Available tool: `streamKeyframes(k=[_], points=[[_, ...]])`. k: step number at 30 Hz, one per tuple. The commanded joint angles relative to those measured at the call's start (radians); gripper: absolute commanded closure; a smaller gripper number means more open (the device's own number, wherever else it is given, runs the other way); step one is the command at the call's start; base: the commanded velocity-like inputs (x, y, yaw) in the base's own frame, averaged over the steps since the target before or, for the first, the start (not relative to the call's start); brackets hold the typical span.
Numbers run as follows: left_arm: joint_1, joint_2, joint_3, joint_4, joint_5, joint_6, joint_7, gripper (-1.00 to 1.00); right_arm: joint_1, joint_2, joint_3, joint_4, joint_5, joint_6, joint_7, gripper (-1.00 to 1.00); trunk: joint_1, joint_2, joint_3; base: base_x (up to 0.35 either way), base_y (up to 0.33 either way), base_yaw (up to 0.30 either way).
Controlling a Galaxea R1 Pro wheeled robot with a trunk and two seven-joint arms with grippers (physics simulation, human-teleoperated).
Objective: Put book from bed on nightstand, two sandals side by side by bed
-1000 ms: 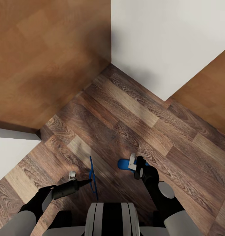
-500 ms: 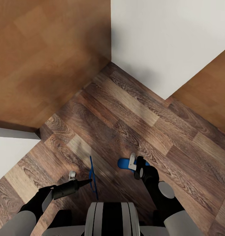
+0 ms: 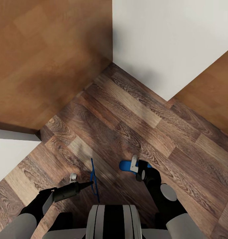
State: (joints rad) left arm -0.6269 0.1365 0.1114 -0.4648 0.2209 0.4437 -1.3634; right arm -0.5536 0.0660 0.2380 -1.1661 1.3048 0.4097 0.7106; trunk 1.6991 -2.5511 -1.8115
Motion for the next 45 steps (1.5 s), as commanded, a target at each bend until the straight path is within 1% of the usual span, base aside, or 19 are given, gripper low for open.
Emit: streamKeyframes(k=[1,16,25,30,43,44,45], points=[[0.0,0.0,0.001,0.0,0.002,0.01,-0.003,1.0,-0.001,0.0,0.001,-0.001,0.005,0.004,0.006,1.0,0.0,0.0,0.0,0.0,0.0,0.0],[0.0,0.0,0.001,0.0,0.002,0.011,-0.004,1.0,0.0,0.0,0.001,-0.001,0.005,0.004,0.006,1.0,0.0,0.0,0.0,0.0,0.0,0.0],[0.0,0.0,0.001,0.0,0.0,0.012,-0.005,1.0,-0.001,0.0,0.001,-0.001,0.005,0.005,0.006,1.0,-0.004,0.002,0.034,0.0,0.0,0.0],[0.0,0.0,0.002,0.0,0.0,0.012,-0.006,1.0,-0.001,0.0,0.001,-0.001,0.004,0.004,0.007,1.0,-0.004,0.002,0.034,0.0,0.0,0.0],[0.0,0.001,0.001,0.0,0.0,0.012,-0.006,1.0,0.0,0.0,-0.003,-0.012,-0.001,0.007,0.015,1.0,-0.01,0.005,0.085,0.0,0.0,0.0],[0.0,0.001,0.002,0.0,0.0,0.012,-0.006,1.0,0.0,0.0,-0.005,-0.023,-0.005,0.007,0.017,1.0,-0.01,0.005,0.088,0.0,0.0,0.0],[0.0,0.001,0.002,0.0,0.0,0.012,-0.006,1.0,0.0,0.0,-0.009,-0.039,-0.018,0.008,0.023,1.0,-0.011,0.005,0.092,0.0,0.0,0.0]])
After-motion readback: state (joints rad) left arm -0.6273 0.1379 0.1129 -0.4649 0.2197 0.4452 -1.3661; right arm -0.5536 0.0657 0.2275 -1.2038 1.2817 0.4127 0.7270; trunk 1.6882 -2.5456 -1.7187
